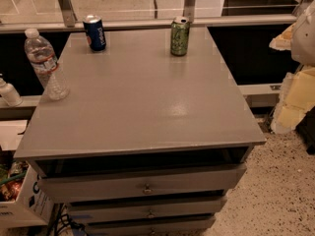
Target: Move water bottle near green can
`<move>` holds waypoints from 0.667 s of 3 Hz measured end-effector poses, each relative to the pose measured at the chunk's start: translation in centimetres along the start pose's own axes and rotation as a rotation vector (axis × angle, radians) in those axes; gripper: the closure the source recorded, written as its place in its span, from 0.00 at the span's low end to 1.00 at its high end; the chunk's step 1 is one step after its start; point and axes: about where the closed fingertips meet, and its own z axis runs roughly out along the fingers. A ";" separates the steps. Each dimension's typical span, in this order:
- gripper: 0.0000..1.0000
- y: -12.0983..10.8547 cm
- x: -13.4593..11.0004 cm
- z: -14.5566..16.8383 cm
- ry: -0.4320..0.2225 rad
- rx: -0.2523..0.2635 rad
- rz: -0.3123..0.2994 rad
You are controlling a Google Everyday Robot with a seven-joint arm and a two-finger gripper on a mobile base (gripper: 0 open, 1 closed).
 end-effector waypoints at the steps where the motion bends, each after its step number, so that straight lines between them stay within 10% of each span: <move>1: 0.00 0.0 0.0 0.0 0.000 0.000 0.000; 2: 0.00 0.0 0.0 0.0 0.000 0.000 0.000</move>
Offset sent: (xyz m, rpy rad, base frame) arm 0.0052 0.0260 -0.0365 0.0816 -0.0287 0.0787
